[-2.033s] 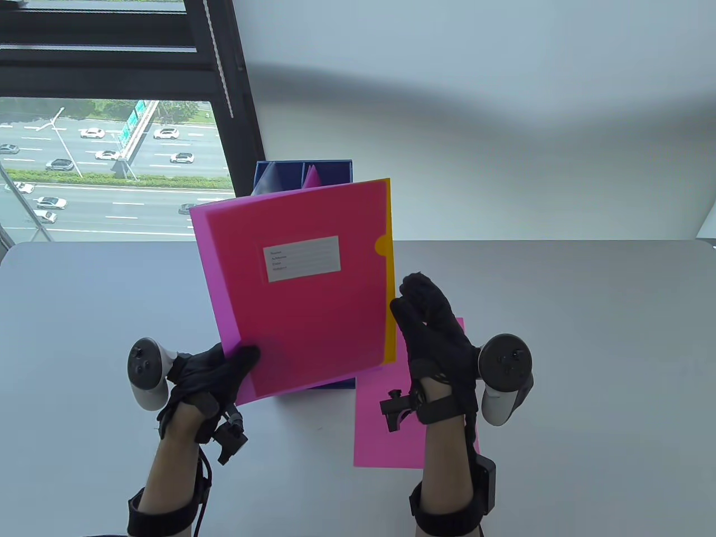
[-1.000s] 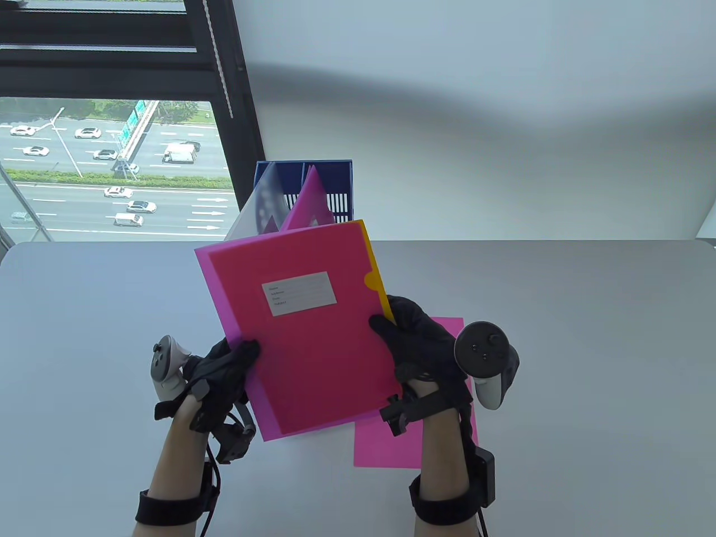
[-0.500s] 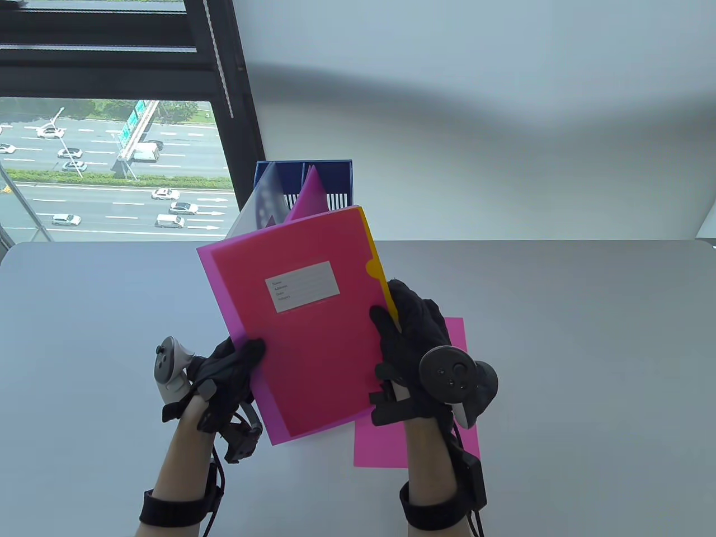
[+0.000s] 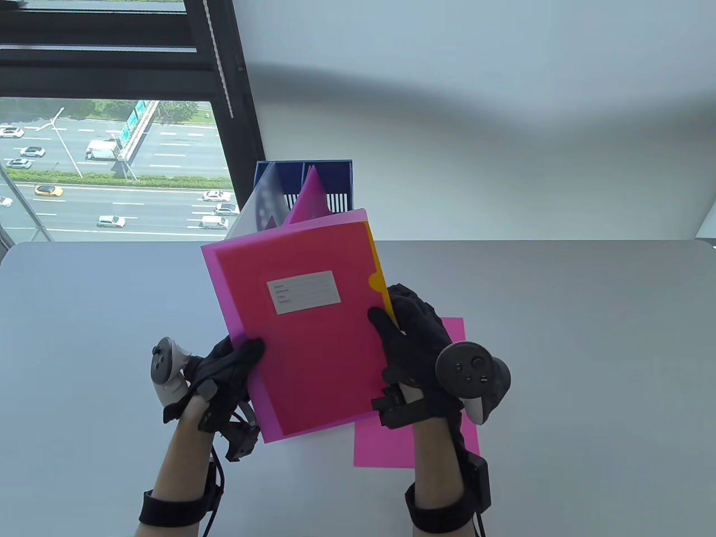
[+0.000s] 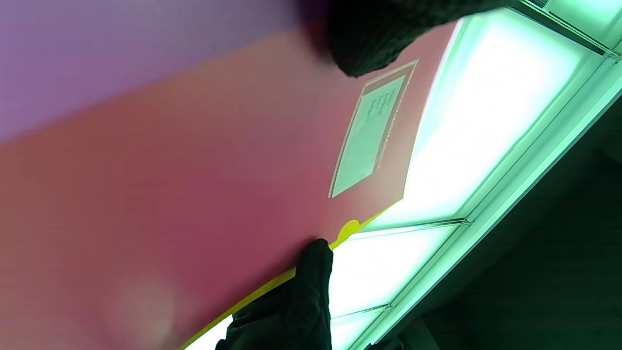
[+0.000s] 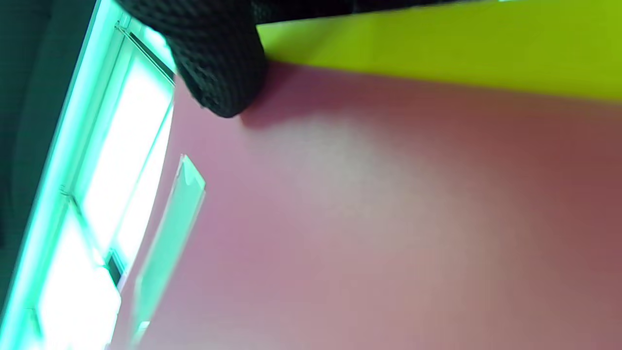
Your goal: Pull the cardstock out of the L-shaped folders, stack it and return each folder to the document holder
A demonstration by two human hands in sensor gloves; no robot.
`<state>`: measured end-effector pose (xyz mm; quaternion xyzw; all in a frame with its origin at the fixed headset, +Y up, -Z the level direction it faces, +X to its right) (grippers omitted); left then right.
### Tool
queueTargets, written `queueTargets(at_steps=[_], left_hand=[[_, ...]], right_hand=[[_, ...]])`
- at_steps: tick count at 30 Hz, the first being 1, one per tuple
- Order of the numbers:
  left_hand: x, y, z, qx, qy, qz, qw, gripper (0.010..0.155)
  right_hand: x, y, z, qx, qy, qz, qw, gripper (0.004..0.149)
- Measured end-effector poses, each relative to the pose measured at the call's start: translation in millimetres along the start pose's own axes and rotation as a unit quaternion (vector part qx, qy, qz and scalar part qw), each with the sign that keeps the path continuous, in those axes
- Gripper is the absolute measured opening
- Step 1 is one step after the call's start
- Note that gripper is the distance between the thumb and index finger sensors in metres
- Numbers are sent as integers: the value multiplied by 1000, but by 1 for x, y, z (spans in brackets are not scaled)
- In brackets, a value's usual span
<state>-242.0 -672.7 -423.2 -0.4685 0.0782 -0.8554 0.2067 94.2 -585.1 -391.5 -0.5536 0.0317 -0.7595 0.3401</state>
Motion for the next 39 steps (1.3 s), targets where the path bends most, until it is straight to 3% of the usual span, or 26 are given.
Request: queueTargets(at_steps=[8, 15, 22, 27, 32, 36, 39], left_hand=[[2, -8, -6, -50, -9, 0, 999, 46], [2, -13, -7, -62, 16, 4, 998, 46], [2, -16, -6, -58, 37, 8, 998, 46], [3, -16, -6, -48, 27, 10, 998, 46], [3, -17, -6, -44, 23, 8, 999, 46], [3, -17, -6, -42, 24, 10, 999, 46], [3, -17, -7, -51, 20, 8, 998, 46]], right_hand=[[-3, 8, -6, -121, -94, -20, 988, 37], [-1, 18, -22, -228, -191, -49, 953, 42], [0, 23, -28, -262, -211, -67, 939, 41], [-2, 19, -17, -222, -167, -60, 959, 37], [-4, 8, -7, -97, -117, -32, 988, 37], [-4, -3, -1, -10, -73, 1, 997, 37], [-2, -9, -4, 31, -79, 18, 996, 36]])
Point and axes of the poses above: the tracker on the back of each hand, its own y axis roughly to the little-finger side, its own x axis roughly from the fingertips to the wrist, z = x × y, the point moved 5 cm from there along -x, roughly from the wrist to the fingertips, and after that the axes turned 6 degrees about y, right-handed, at the moved point
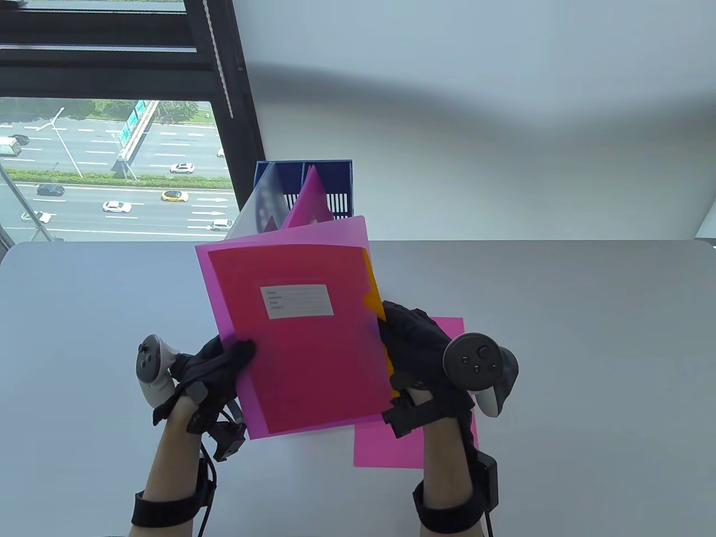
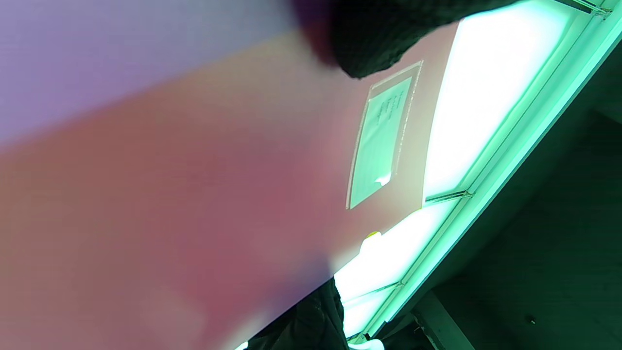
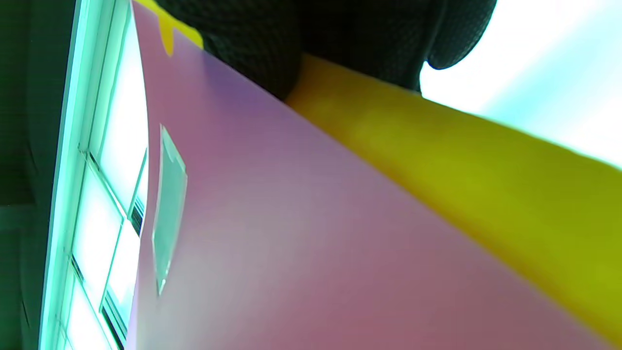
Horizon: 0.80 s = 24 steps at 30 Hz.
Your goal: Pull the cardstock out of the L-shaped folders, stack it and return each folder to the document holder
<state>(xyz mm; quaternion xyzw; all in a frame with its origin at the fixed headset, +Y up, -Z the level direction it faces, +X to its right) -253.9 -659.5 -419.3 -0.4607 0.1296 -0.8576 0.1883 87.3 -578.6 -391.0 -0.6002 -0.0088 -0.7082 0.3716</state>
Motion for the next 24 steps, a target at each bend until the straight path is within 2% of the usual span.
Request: queueTargets(at_steps=[5, 10, 14, 19, 21, 24], left_hand=[[0, -1, 0, -1, 3, 1, 1000, 45], [-1, -3, 1, -1, 3, 5, 1000, 46], [2, -6, -6, -16, -5, 5, 1000, 45], [8, -11, -15, -17, -11, 12, 1000, 45], [12, -15, -22, -32, -16, 10, 999, 45], [17, -18, -30, -52, -24, 5, 998, 45]], right_hand=[[0, -3, -5, 34, -8, 6, 999, 37], [1, -4, 0, 56, 8, 11, 998, 37], [4, -3, 20, 95, 58, 15, 994, 37], [6, 5, 35, 84, 78, 6, 993, 37], [8, 6, 46, 116, 110, 6, 987, 37], [11, 7, 57, 142, 130, 1, 981, 38]])
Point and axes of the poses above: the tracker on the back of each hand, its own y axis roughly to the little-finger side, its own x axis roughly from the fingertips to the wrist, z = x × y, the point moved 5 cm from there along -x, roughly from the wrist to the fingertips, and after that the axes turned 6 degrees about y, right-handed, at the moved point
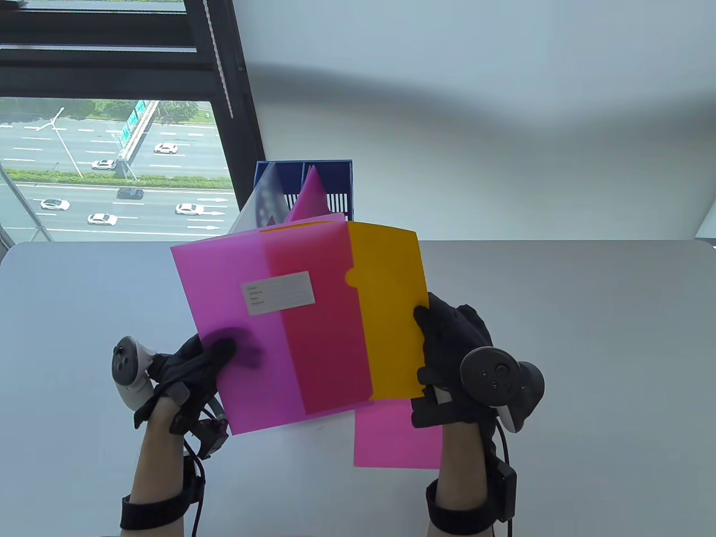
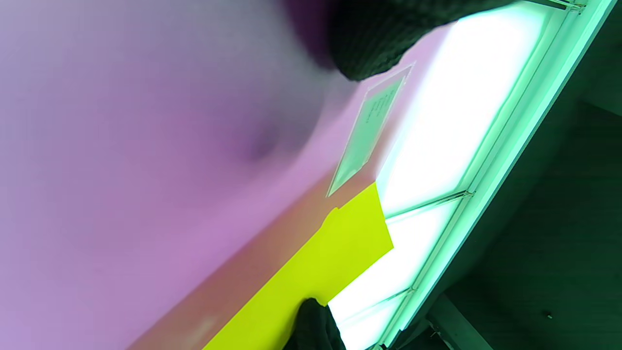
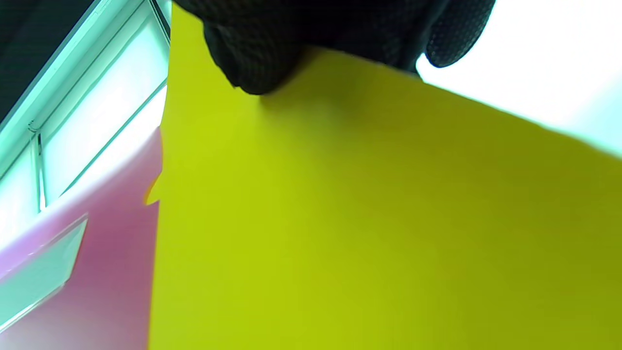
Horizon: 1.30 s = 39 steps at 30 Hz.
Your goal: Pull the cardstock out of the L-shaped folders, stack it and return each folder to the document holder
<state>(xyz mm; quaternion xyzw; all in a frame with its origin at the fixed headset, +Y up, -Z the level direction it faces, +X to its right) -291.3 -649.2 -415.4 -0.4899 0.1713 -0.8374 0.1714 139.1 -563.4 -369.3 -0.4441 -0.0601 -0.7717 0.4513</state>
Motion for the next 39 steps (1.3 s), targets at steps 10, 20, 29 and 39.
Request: queueTargets(at_steps=[10, 20, 29, 39], left_hand=[[7, 3, -10, 10, -11, -1, 1000, 46], [11, 5, -16, 10, -10, -11, 1000, 46], [11, 3, -16, 16, -22, -8, 1000, 45], [9, 5, -14, 21, -15, -9, 1000, 45]], right_hand=[[4, 53, 41, -3, 60, -73, 995, 38], [18, 141, 18, 5, -79, -221, 972, 38], [41, 186, -44, 15, -192, -299, 935, 38], [57, 201, -75, 101, -220, -324, 914, 43]])
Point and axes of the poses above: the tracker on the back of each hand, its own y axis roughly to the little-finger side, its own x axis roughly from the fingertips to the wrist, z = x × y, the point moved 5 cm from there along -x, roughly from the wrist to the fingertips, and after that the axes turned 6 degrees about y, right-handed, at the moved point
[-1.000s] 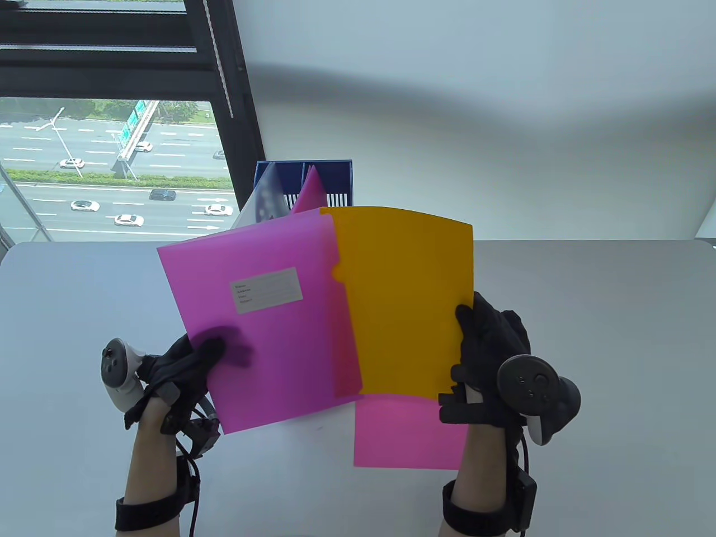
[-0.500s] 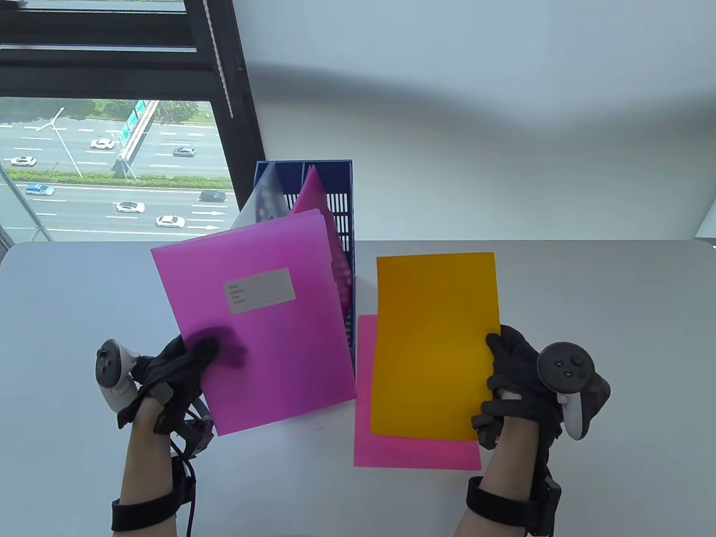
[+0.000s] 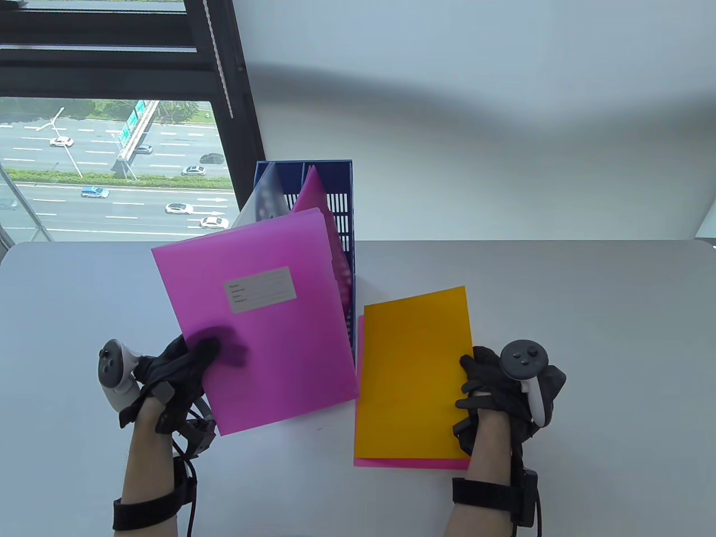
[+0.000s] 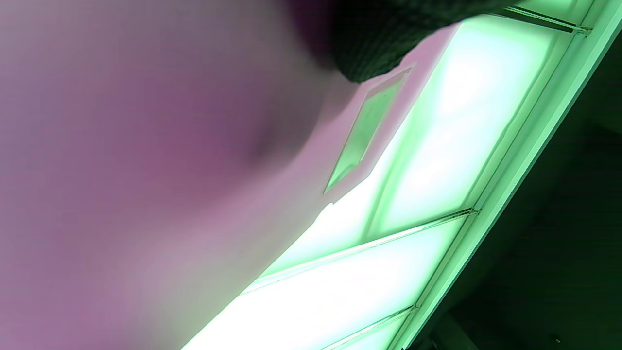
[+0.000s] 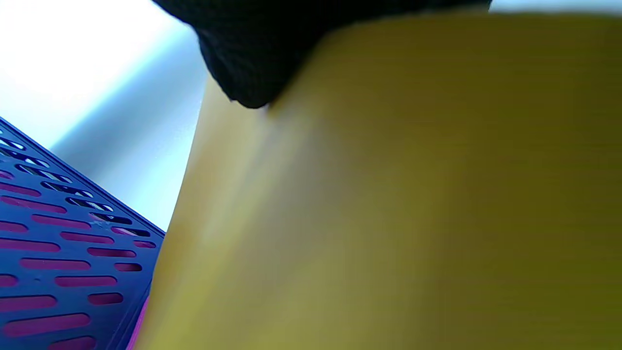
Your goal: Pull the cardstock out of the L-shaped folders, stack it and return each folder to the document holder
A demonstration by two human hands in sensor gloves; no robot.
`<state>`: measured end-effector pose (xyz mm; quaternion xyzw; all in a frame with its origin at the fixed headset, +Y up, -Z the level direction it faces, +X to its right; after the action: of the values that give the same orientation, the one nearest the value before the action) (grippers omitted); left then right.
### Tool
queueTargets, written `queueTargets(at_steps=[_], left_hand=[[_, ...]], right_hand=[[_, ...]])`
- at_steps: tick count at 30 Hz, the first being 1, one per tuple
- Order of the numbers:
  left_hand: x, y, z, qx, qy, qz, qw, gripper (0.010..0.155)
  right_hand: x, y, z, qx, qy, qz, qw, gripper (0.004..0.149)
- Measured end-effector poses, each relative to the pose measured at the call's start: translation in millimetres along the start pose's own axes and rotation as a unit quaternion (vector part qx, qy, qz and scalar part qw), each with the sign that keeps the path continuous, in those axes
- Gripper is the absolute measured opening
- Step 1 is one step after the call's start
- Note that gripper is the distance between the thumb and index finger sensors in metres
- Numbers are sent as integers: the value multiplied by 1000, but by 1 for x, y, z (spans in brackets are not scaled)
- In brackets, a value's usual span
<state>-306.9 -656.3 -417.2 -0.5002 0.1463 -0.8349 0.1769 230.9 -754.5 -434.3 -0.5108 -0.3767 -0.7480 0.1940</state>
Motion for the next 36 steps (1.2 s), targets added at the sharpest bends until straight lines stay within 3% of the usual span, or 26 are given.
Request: queueTargets(at_steps=[7, 15, 20, 26, 30, 36], left_hand=[[1, 1, -2, -2, -2, -1, 1000, 46], [-2, 2, 3, -8, 5, -3, 1000, 45], [-7, 0, 12, -17, 19, -4, 1000, 45], [-12, -3, 20, -22, 27, 1, 999, 45], [-13, -4, 22, -21, 29, 4, 999, 45], [-15, -8, 28, -23, 38, 10, 999, 45]], right_hand=[[3, -4, -12, 109, 34, -29, 993, 58], [9, -14, 8, 71, 72, -21, 995, 59], [25, -56, 29, 2, 82, 54, 995, 56], [56, -120, 43, -92, 73, 190, 975, 50], [78, -152, 42, -157, 45, 254, 953, 51], [89, -173, 22, -195, -20, 291, 936, 59]])
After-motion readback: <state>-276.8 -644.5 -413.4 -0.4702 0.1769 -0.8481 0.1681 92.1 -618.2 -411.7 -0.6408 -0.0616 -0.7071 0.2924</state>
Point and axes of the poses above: the tracker on the back of each hand, its own y axis roughly to the little-finger side, its own x axis roughly from the fingertips to the wrist, z = x × y, the point moved 5 cm from there along -x, roughly from the wrist to the fingertips, and after that the axes turned 6 degrees about y, right-handed, at the moved point
